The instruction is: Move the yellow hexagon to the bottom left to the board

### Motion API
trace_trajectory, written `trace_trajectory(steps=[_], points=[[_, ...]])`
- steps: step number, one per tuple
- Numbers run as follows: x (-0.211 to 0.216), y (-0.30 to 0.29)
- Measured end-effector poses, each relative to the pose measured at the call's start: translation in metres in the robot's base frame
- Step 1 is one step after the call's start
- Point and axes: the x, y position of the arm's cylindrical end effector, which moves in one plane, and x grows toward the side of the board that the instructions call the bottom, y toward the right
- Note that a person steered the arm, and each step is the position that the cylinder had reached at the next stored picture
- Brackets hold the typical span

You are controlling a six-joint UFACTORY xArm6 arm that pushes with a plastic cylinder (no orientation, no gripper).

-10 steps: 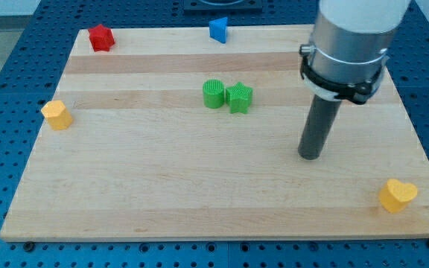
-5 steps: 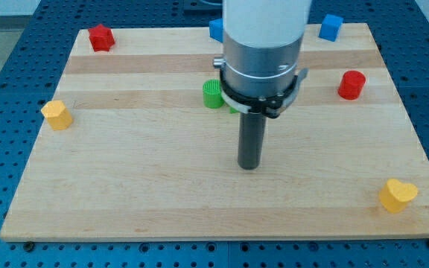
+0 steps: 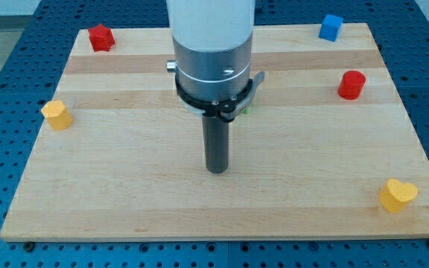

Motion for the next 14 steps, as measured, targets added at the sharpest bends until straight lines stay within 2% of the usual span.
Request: trace_trajectory(steps=[1, 2, 3, 4, 5, 6, 8, 9, 11, 14], points=[[0.004, -0.012], [-0.016, -0.036], [-0.079, -0.050], [-0.130, -0.090], [-0.170, -0.150], [-0.191, -0.204], [-0.162, -0.273], [-0.149, -0.286], [-0.124, -0.273], [-0.122, -0.236]])
